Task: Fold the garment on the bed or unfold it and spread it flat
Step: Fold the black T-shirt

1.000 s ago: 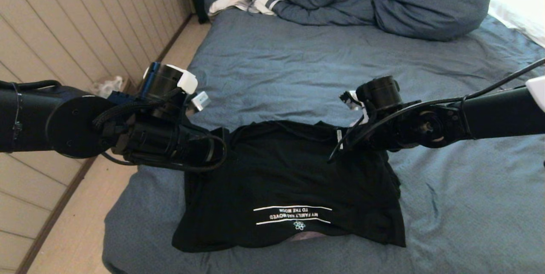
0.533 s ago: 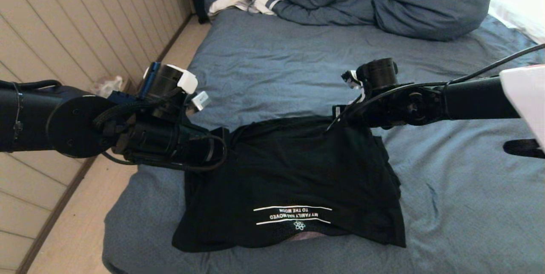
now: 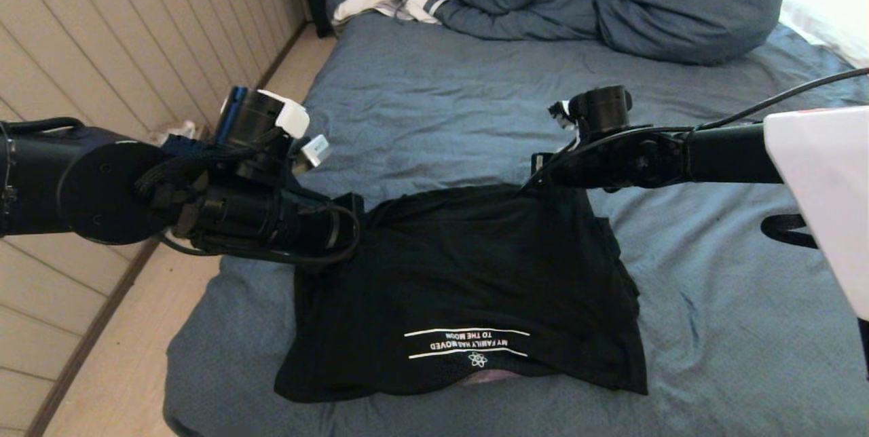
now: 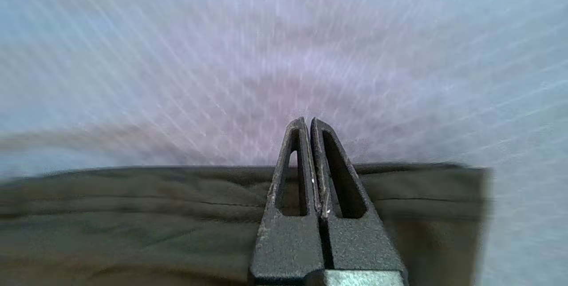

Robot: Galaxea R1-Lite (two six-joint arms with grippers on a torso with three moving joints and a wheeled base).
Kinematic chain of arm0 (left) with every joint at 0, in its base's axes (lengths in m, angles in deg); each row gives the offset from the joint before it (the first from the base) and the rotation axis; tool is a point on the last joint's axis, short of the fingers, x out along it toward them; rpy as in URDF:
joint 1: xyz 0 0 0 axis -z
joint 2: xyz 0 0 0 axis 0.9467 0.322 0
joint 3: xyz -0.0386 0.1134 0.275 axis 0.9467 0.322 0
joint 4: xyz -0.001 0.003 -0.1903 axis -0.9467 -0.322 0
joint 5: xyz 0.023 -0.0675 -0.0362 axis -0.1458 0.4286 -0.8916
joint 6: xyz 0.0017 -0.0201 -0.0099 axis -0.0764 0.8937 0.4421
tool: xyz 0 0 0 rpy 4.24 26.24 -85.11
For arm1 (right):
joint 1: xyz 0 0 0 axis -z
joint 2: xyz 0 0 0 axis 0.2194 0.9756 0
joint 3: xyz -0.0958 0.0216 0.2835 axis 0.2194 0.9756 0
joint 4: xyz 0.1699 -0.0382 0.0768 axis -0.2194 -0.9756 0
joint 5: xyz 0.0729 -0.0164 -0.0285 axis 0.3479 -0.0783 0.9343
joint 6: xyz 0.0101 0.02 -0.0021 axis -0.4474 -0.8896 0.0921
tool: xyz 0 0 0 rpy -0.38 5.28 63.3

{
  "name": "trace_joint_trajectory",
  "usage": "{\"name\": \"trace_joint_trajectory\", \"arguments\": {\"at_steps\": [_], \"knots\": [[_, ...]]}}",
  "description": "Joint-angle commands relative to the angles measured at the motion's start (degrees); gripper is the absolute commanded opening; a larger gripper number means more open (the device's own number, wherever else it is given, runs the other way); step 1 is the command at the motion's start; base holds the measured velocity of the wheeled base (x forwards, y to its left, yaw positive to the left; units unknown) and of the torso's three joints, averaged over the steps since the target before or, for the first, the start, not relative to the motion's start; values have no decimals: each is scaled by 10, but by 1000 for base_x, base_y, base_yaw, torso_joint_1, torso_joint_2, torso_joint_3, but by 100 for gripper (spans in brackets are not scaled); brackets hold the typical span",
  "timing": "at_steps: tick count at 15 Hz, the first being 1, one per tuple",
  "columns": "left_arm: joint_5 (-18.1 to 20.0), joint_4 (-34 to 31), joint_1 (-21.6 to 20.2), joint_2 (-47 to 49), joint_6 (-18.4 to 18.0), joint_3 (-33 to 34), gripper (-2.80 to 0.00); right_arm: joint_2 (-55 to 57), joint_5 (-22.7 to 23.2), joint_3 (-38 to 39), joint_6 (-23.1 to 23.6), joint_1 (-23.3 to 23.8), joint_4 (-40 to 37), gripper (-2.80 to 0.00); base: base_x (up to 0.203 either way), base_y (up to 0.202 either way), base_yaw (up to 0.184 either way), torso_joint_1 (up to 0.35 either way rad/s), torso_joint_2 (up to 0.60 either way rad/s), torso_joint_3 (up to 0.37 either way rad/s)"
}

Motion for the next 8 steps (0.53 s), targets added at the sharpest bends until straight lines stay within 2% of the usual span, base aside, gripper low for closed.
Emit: {"name": "trace_joint_trajectory", "arguments": {"at_steps": [1,3,5,8], "knots": [[-7,-3,1,-14,0,2,-280,-52,2,10,-7,1,-1,-280,0,0,0,0,0,0],[-18,-9,25,-14,-41,24,-280,-107,11,5,-28,-1,-2,-280,0,0,0,0,0,0],[-70,-7,47,13,-53,28,-280,-144,20,-1,-36,-6,-2,-280,0,0,0,0,0,0],[-198,19,67,72,-54,10,-280,-156,72,4,-49,-15,-2,-280,0,0,0,0,0,0]]}}
